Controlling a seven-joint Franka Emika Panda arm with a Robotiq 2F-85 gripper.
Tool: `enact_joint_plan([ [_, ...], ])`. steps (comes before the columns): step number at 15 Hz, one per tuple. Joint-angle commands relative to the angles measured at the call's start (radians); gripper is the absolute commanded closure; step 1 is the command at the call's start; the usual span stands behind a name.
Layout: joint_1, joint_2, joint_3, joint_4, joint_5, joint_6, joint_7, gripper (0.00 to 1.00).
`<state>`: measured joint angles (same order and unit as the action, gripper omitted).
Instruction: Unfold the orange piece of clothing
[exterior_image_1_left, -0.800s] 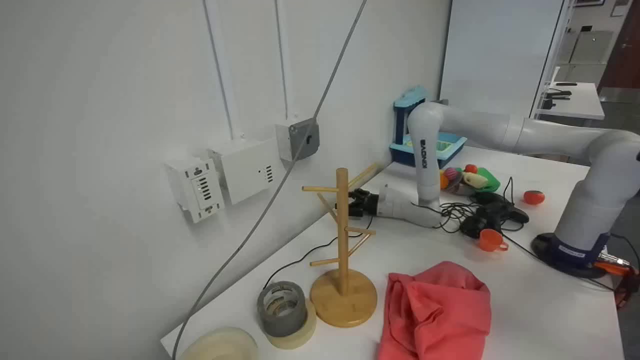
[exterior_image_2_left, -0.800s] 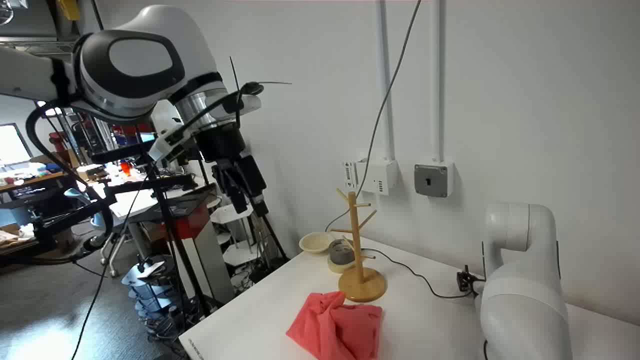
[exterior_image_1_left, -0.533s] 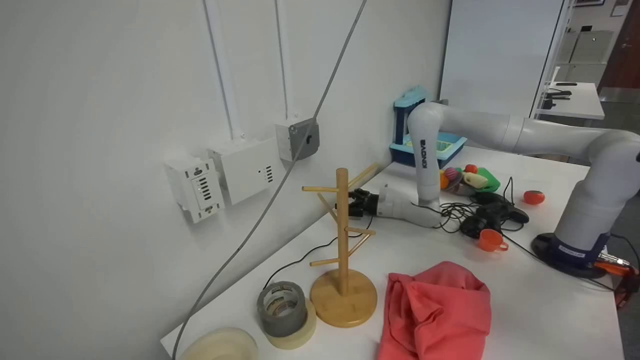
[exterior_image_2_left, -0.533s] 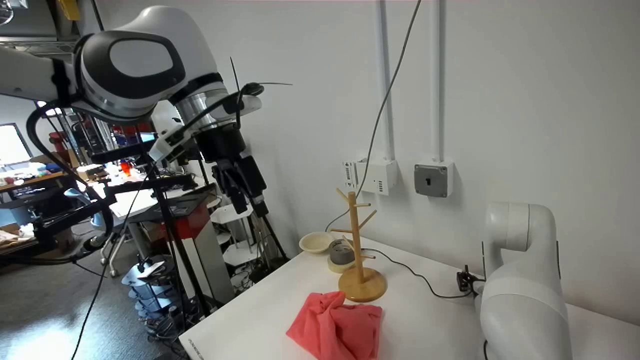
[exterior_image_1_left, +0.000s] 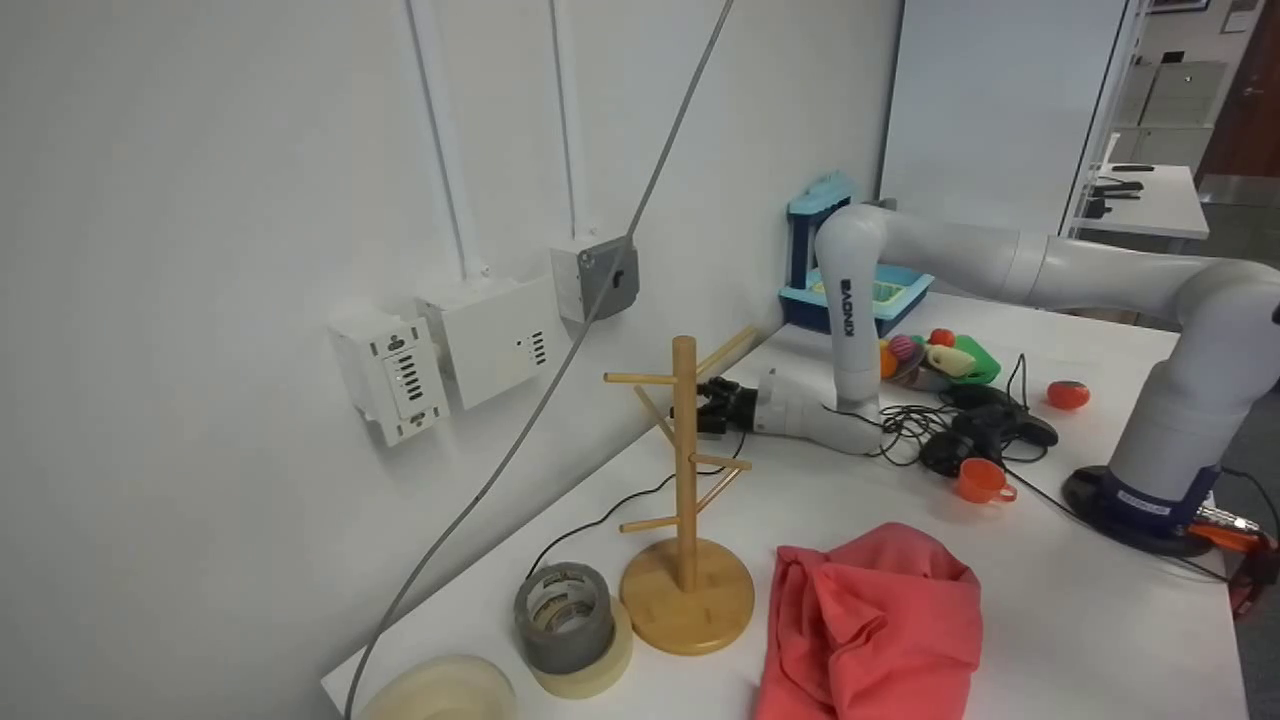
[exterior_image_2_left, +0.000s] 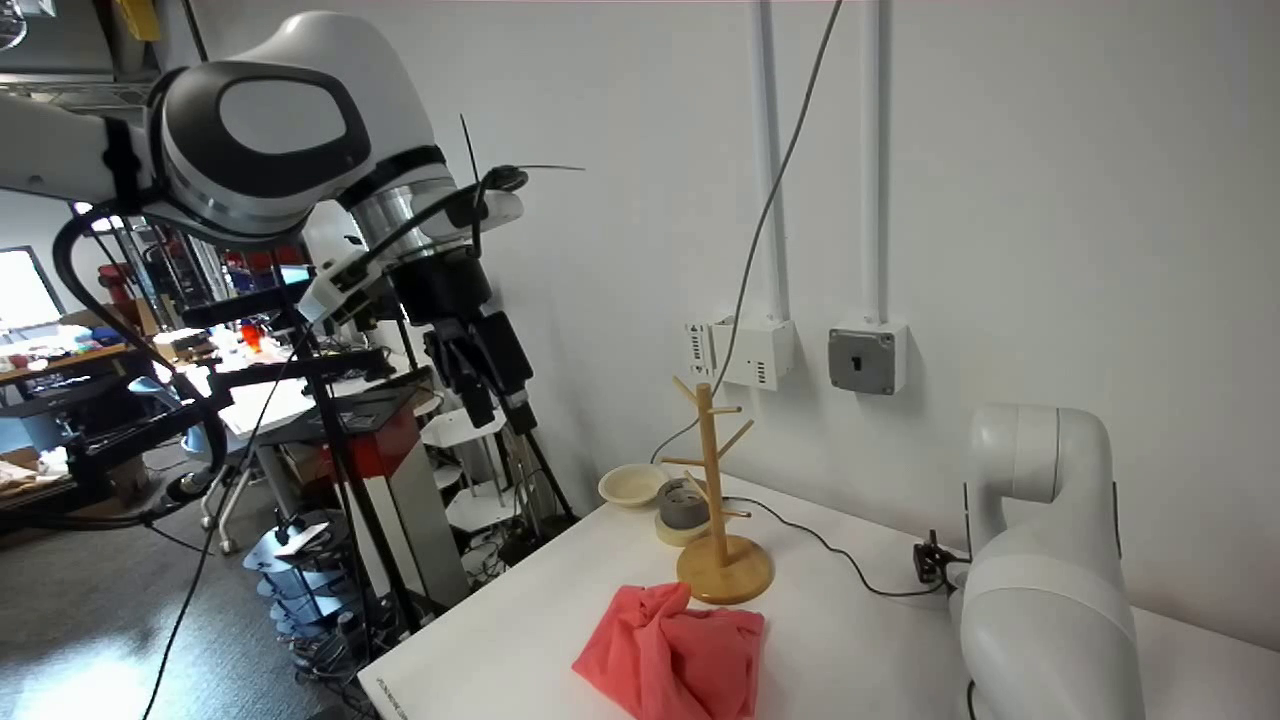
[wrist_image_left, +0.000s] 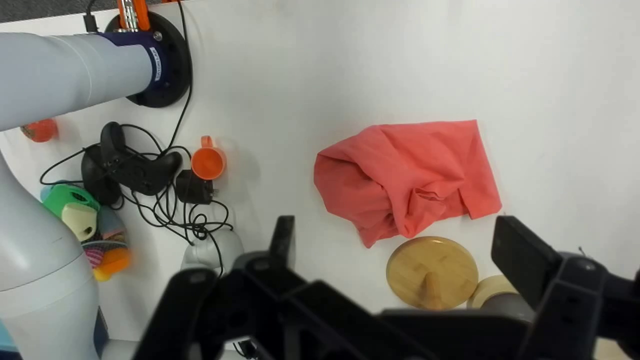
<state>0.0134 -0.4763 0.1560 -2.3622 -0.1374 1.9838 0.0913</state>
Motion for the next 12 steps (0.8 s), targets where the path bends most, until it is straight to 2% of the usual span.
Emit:
enact_joint_plan([
  [1, 0.018, 0.002, -0.015, 0.003, -0.008, -0.004, 0.007, 0.0],
  [8, 0.023, 0.035, -0.02, 0.01, 0.002, 0.014, -0.003, 0.0],
  [12, 0.032, 0.099, -0.025, 0.01, 0.034, 0.095, 0.002, 0.0],
])
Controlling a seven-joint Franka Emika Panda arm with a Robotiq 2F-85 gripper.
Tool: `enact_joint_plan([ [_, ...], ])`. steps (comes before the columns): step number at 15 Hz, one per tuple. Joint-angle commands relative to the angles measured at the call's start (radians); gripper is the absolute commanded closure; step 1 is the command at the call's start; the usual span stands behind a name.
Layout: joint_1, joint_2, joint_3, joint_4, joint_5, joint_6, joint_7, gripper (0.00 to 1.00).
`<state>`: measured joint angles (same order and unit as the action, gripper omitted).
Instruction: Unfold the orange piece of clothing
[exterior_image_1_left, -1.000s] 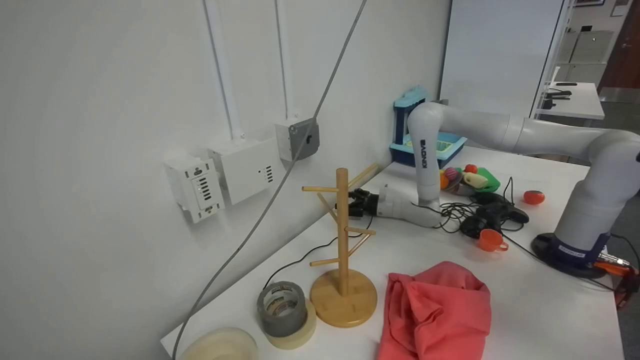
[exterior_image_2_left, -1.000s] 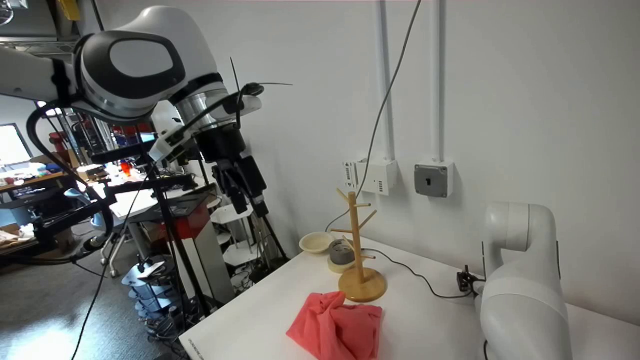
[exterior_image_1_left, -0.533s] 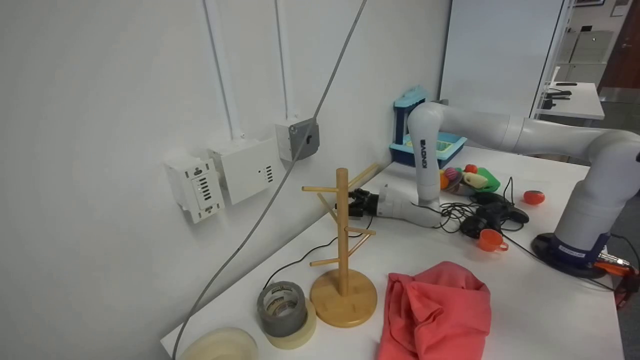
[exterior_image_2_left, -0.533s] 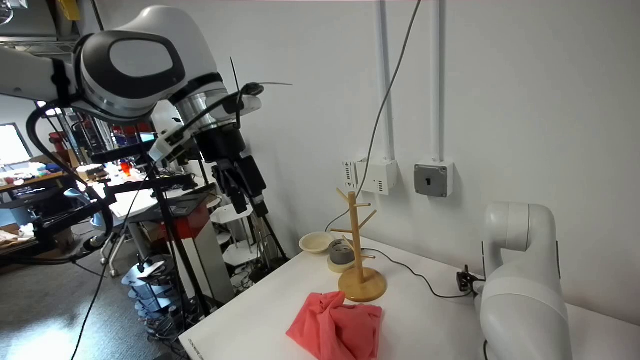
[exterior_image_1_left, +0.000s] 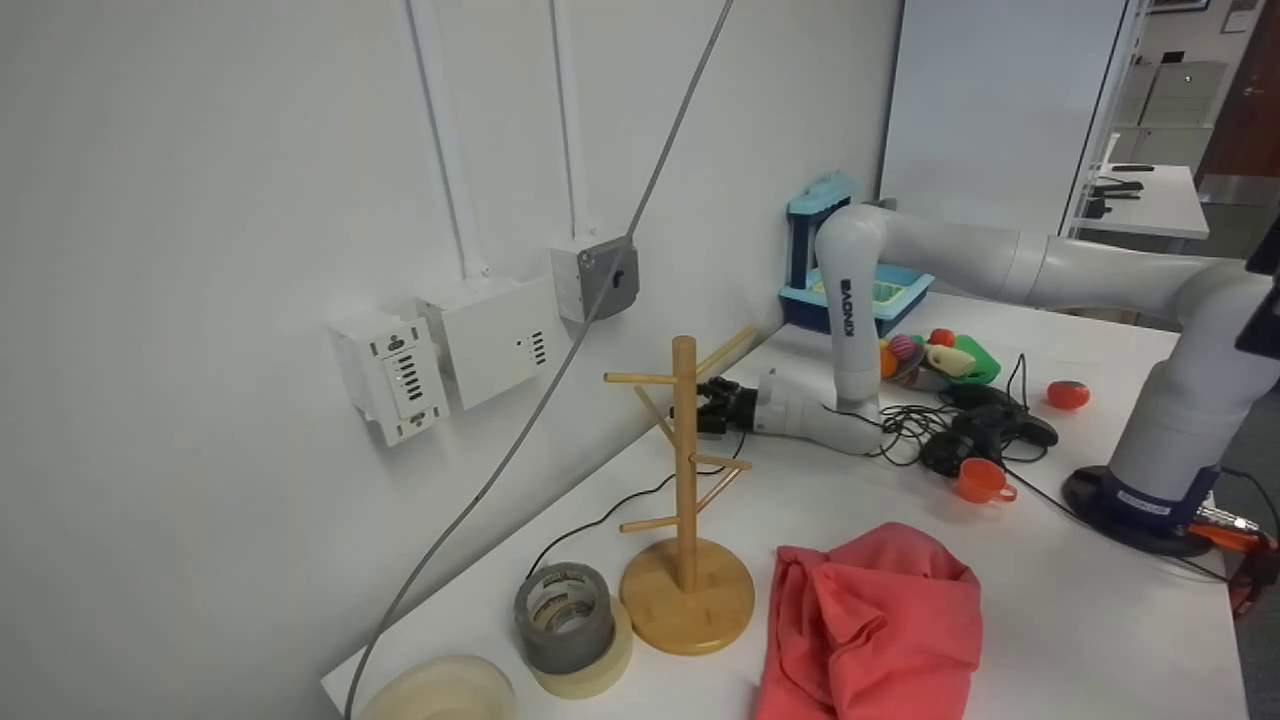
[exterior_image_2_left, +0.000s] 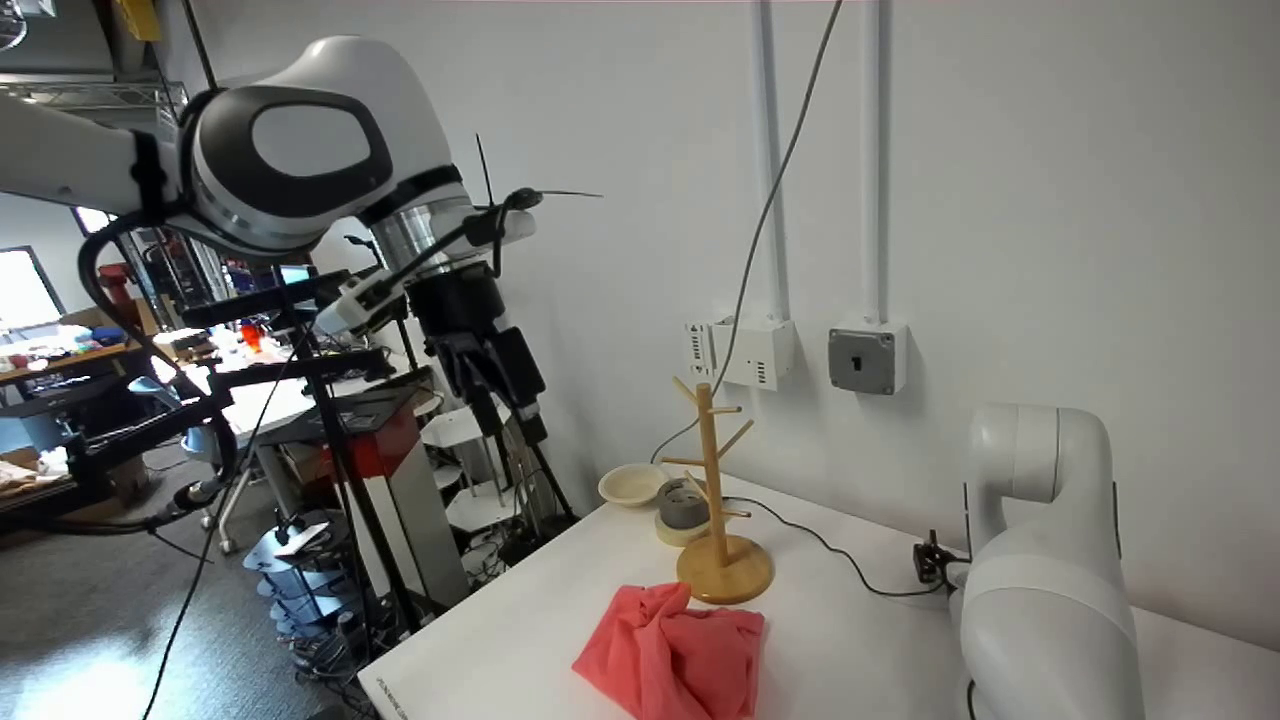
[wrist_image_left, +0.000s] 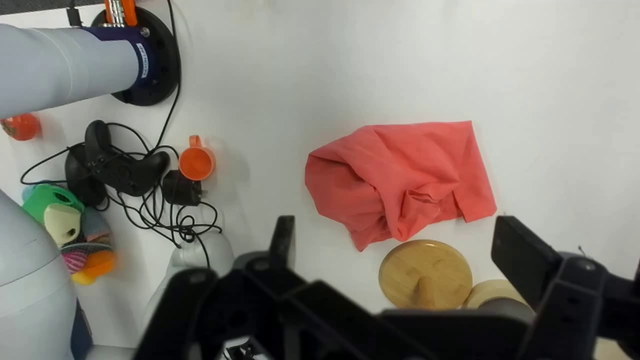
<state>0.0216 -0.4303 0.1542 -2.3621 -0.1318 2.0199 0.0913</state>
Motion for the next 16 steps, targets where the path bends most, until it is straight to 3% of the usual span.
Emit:
enact_joint_plan([
  [1, 0.026, 0.072, -0.024, 0.008, 0.041, 0.086, 0.004, 0.0],
  [6, 0.029, 0.217, -0.04, 0.019, 0.144, 0.241, 0.009, 0.0],
  [8, 0.024, 0.188, -0.031, 0.002, 0.113, 0.216, 0.007, 0.0],
  [16, 0.02, 0.311, -0.036, 0.019, 0.118, 0.27, 0.03, 0.0],
])
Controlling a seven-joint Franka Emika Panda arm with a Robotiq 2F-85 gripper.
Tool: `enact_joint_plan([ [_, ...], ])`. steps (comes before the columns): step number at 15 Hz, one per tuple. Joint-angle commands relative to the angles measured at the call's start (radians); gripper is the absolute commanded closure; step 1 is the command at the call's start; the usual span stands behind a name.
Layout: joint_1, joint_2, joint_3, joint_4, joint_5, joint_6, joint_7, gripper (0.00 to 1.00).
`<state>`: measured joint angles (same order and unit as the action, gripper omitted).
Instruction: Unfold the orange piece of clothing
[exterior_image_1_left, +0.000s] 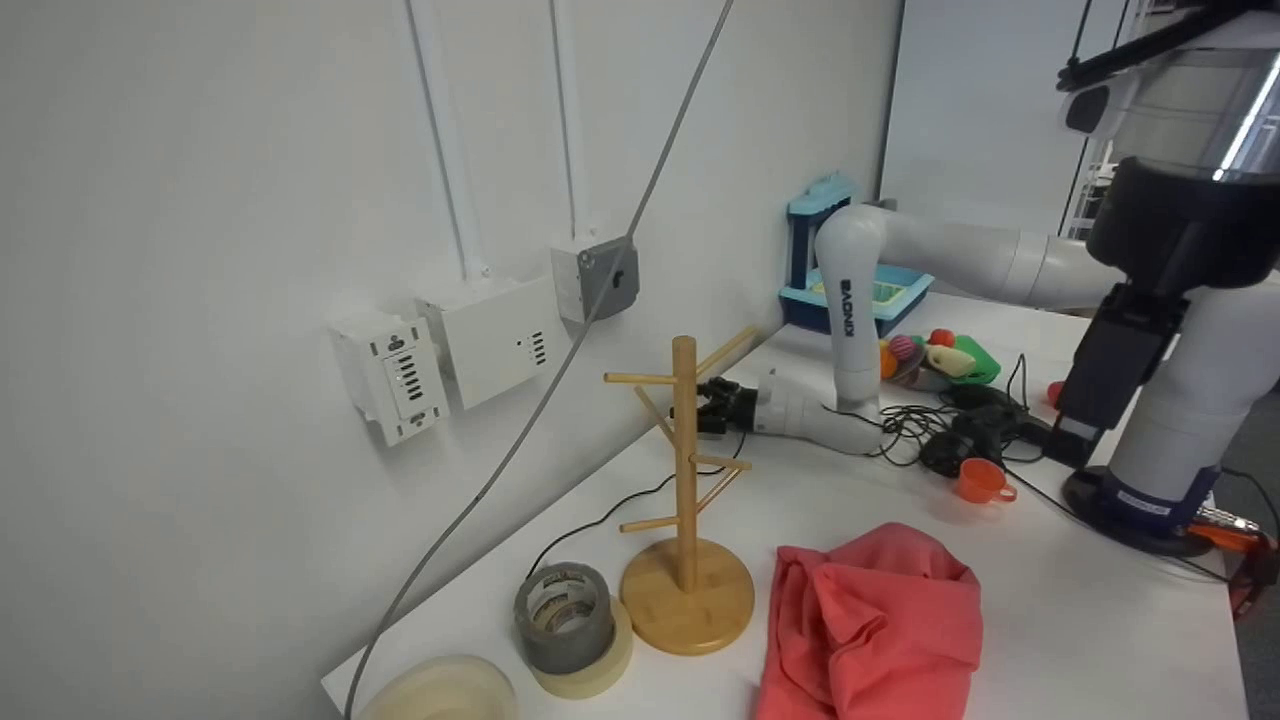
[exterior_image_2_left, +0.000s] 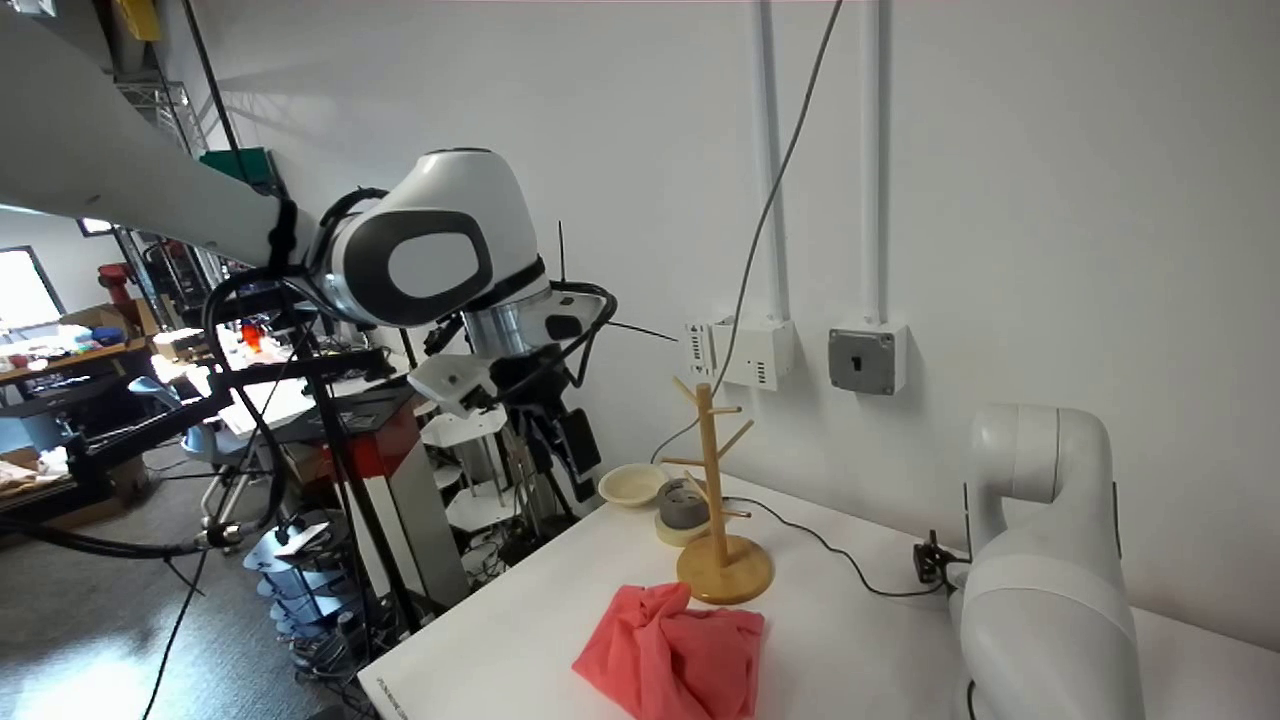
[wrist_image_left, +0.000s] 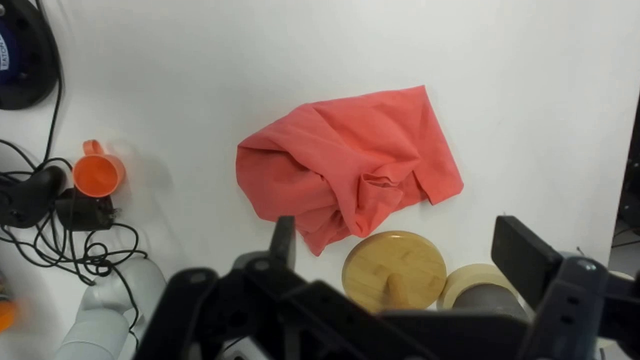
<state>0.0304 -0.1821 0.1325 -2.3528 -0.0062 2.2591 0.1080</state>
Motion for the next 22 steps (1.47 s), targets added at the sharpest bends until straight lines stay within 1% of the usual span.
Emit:
enact_joint_plan([
  [1, 0.013, 0.099, -0.015, 0.015, -0.016, 0.043, -0.006, 0.0],
  [3, 0.02, 0.168, -0.02, 0.032, -0.004, 0.061, -0.067, 0.0],
  [8, 0.013, 0.359, -0.02, 0.12, 0.01, 0.187, -0.249, 0.0],
  [9, 0.011, 0.39, -0.019, 0.149, 0.0, 0.196, -0.275, 0.0],
  [10, 0.011, 0.412, -0.022, 0.175, -0.016, 0.192, -0.273, 0.0],
  [11, 0.018, 0.349, -0.019, 0.099, -0.001, 0.191, -0.228, 0.0],
  [14, 0.015, 0.402, -0.02, 0.155, -0.002, 0.192, -0.25, 0.0],
  [17, 0.015, 0.407, -0.02, 0.162, -0.003, 0.192, -0.252, 0.0],
  [19, 0.014, 0.434, -0.024, 0.17, -0.012, 0.203, -0.258, 0.0],
  [21, 0.005, 0.47, -0.018, 0.183, -0.001, 0.22, -0.3, 0.0],
  [22, -0.007, 0.49, -0.006, 0.189, 0.024, 0.24, -0.355, 0.0],
])
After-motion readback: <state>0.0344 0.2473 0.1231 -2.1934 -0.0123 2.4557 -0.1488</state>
